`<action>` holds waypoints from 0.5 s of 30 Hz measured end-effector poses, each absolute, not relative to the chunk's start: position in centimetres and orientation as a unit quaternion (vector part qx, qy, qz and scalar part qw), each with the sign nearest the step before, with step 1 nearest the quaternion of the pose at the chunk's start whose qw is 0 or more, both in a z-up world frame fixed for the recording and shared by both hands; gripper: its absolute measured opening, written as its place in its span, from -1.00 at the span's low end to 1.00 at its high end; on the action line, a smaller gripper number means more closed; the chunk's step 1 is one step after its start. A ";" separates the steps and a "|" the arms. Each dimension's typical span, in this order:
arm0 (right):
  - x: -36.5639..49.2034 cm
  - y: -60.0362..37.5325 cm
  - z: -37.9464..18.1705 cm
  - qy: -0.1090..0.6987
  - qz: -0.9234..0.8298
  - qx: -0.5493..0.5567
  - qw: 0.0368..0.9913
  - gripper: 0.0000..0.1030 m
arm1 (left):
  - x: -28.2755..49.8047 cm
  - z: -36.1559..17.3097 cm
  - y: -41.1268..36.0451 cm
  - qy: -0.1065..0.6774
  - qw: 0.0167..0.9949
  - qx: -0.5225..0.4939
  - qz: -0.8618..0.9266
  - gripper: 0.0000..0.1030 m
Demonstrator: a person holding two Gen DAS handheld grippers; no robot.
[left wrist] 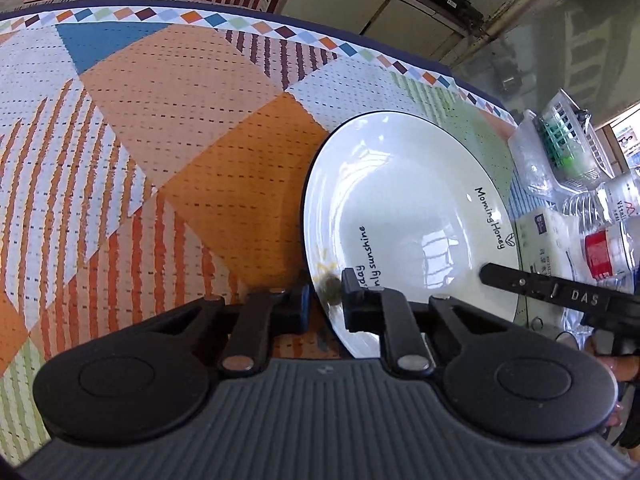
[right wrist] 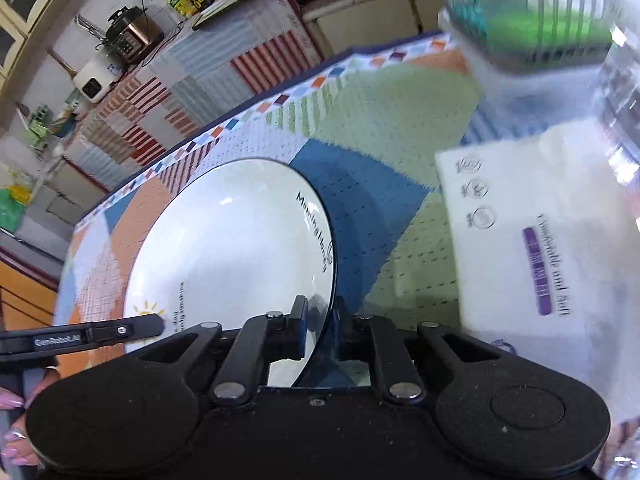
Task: Organize plates and bowls
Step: 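Carry the sun plate with both tools and lower it onto the rabbit plate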
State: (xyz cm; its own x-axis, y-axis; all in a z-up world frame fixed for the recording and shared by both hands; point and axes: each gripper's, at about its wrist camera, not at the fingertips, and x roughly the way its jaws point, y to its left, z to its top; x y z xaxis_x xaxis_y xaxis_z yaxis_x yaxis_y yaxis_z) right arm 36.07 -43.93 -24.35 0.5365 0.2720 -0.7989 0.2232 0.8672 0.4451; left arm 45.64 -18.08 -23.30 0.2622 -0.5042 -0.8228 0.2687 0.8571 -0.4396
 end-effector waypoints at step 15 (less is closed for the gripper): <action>32.2 -42.0 -20.0 0.440 0.078 0.197 0.873 -0.63 | 40.8 -17.0 -16.8 0.521 0.811 -0.036 -0.261 -0.67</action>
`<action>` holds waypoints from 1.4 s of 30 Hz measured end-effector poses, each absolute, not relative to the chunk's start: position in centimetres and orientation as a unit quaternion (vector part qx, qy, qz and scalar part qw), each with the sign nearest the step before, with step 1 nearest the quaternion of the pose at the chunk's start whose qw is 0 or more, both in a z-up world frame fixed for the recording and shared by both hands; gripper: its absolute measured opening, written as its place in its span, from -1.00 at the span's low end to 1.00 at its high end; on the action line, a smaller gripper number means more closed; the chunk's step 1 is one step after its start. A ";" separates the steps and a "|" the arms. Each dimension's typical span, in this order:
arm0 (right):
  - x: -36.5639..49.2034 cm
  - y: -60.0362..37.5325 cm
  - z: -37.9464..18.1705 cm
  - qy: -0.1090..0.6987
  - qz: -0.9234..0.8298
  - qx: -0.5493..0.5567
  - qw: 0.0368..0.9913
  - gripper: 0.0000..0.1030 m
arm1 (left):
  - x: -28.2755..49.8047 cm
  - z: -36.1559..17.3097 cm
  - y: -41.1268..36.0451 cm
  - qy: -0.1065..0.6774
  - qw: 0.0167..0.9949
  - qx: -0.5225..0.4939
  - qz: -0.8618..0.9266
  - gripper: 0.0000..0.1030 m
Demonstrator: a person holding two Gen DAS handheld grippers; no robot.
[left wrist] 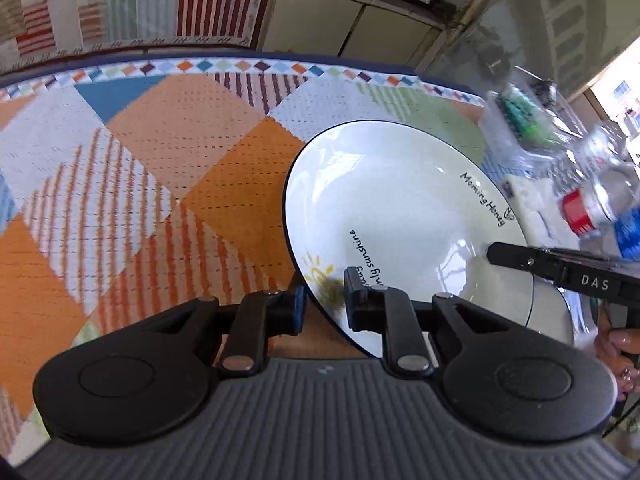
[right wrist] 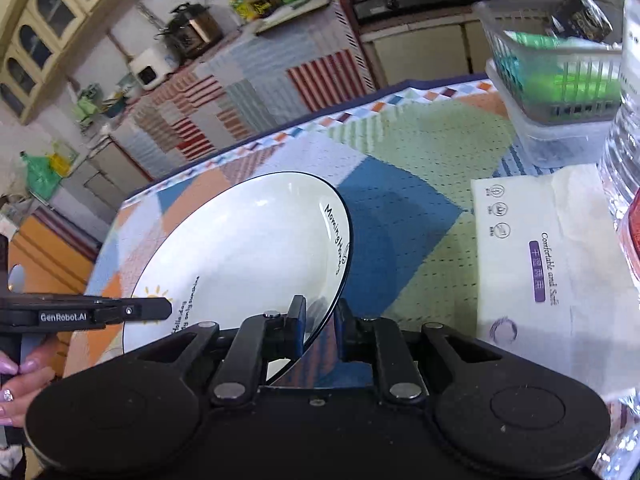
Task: Organize plates and bowls
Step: 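Carry the sun plate with both tools and lower it onto the rabbit plate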
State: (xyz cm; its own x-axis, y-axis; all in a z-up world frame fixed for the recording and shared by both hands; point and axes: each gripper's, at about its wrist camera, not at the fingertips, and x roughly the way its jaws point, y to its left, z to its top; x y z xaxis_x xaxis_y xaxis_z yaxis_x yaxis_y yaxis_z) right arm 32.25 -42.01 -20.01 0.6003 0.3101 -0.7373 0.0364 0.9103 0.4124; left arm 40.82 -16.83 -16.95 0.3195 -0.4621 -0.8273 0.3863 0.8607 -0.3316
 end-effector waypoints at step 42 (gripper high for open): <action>16.4 -28.6 -12.8 0.402 0.175 0.190 0.878 -0.58 | 23.3 -8.8 -1.9 0.512 0.828 -0.026 -0.227 -0.62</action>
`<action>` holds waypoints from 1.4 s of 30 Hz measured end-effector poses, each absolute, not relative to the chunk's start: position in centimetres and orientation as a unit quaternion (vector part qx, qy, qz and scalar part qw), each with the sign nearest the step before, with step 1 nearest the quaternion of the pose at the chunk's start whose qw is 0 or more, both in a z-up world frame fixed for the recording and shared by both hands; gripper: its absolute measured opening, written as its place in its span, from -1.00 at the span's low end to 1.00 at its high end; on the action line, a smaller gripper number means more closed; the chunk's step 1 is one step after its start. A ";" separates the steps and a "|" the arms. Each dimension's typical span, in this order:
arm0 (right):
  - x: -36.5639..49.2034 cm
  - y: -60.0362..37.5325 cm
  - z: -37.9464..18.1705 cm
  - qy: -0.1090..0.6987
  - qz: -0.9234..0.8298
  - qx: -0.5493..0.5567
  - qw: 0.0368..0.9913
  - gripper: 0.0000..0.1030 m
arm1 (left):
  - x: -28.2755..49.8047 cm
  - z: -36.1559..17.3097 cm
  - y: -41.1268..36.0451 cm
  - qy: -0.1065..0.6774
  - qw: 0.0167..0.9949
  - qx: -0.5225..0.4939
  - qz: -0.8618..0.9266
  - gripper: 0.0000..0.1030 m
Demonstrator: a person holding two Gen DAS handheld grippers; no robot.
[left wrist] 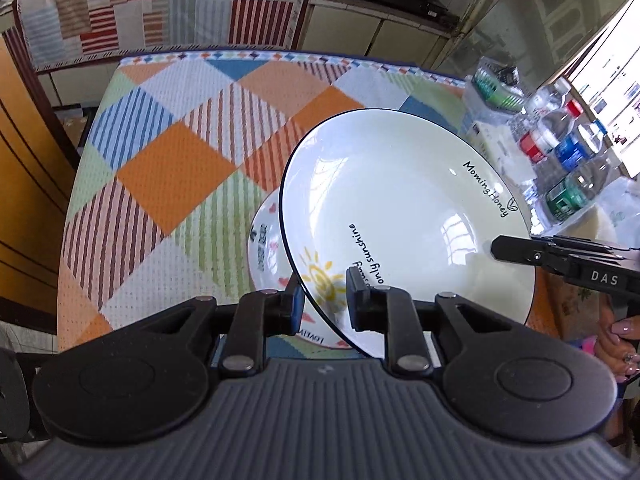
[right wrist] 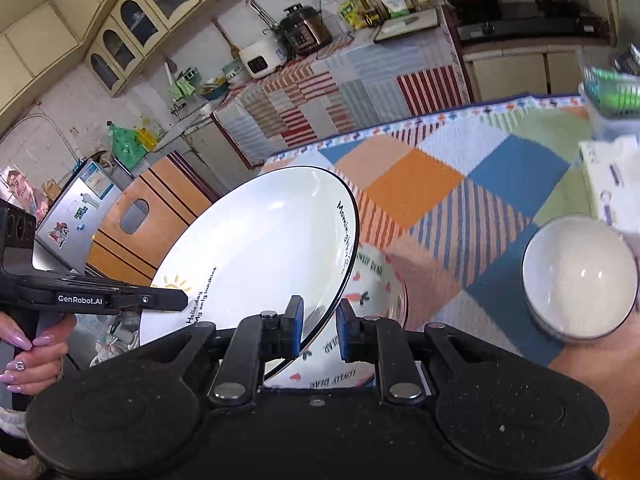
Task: Organize plates and bowls
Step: 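Carry the sun plate with both tools and lower it onto the rabbit plate, then open both tools to release the sun plate on the stack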
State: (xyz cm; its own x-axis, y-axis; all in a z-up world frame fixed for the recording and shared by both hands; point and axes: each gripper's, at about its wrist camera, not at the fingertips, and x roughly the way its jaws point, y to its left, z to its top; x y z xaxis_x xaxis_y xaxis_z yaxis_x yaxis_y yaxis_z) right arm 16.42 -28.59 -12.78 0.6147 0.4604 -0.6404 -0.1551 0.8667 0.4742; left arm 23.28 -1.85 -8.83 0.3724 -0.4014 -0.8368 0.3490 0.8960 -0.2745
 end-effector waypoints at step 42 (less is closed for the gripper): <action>20.0 -22.5 -20.0 0.515 0.083 0.026 0.853 -0.41 | 26.0 -19.2 -3.1 0.578 0.790 0.017 -0.204 -0.45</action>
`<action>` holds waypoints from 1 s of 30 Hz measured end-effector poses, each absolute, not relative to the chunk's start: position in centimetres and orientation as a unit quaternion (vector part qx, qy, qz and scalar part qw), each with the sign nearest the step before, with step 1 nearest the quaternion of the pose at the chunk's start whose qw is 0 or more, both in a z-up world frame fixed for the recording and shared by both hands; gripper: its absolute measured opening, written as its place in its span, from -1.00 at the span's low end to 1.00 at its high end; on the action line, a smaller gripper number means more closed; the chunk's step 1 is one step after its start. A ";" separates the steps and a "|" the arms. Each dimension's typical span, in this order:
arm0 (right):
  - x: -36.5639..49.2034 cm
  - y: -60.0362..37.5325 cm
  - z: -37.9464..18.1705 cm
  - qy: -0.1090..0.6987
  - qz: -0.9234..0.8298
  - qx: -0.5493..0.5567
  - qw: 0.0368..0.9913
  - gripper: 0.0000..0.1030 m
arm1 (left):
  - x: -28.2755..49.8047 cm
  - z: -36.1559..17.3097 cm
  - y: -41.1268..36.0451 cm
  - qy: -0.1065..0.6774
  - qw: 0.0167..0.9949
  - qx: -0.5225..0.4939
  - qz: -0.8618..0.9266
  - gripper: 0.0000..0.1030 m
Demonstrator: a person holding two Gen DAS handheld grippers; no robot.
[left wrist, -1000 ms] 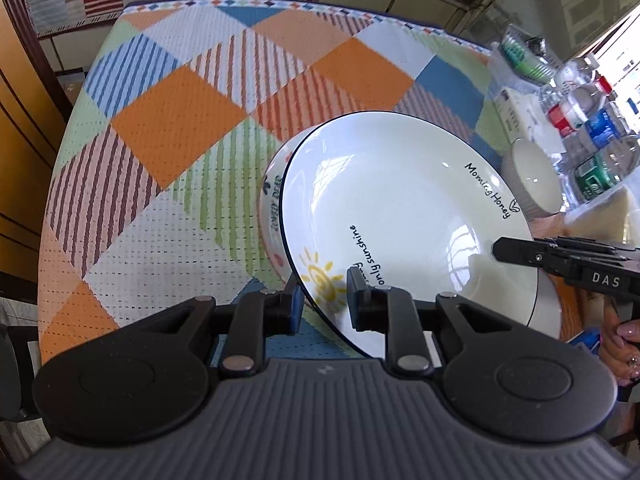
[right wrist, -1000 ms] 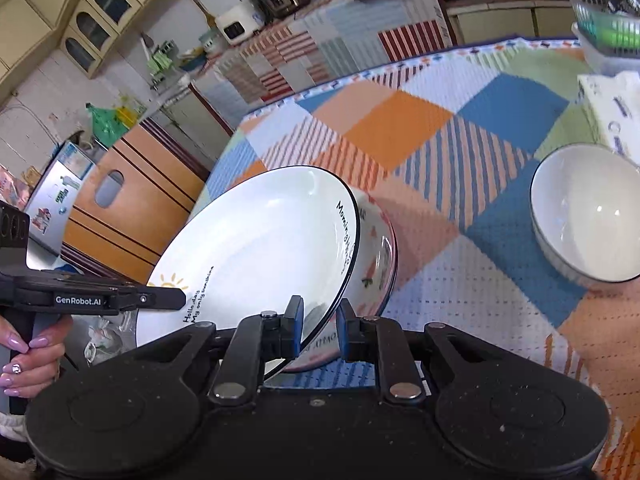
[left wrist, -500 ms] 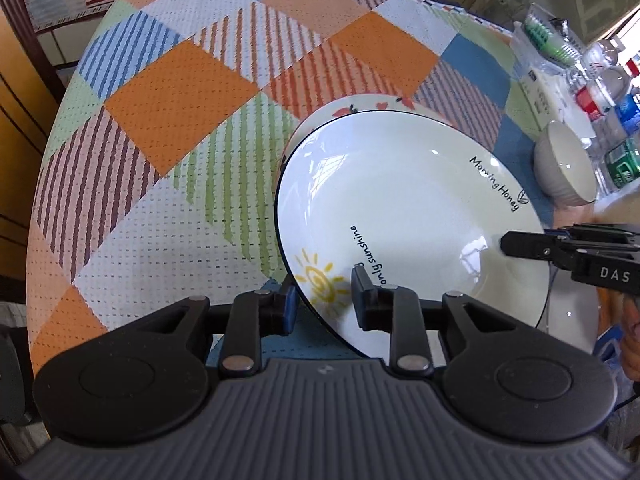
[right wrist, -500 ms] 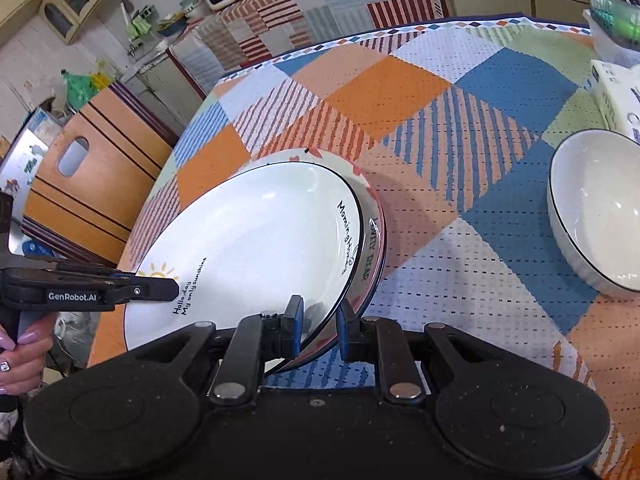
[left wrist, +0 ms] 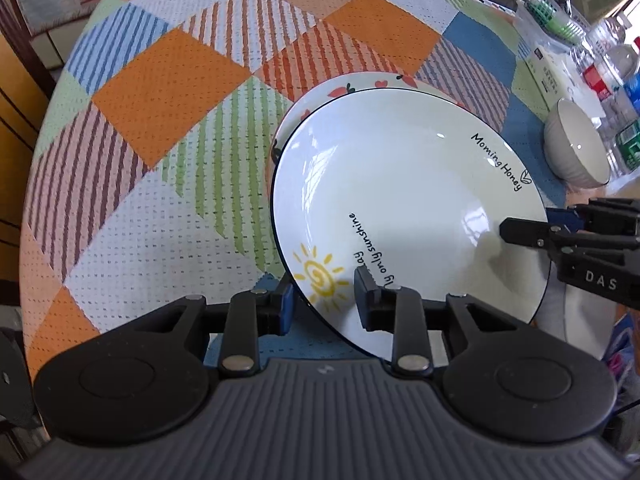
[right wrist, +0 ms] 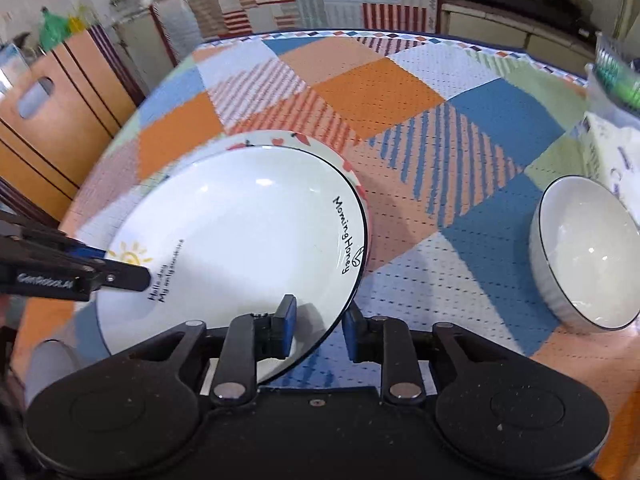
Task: Organize plates and bowls
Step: 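Open both tools to release the sun plate on the stack, then move both tools to a white ribbed bowl and close on its rim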
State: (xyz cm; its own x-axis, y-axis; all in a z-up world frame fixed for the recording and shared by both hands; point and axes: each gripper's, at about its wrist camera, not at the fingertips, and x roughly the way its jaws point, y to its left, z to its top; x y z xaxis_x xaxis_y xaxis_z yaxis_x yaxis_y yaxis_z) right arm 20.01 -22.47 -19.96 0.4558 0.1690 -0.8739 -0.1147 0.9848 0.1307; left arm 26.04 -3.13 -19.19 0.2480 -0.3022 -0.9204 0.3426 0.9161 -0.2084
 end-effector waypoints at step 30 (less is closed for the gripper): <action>13.6 -25.3 -12.5 0.429 0.050 -0.009 0.902 -0.34 | 18.8 -10.3 -6.2 0.527 0.830 0.013 -0.180 -0.47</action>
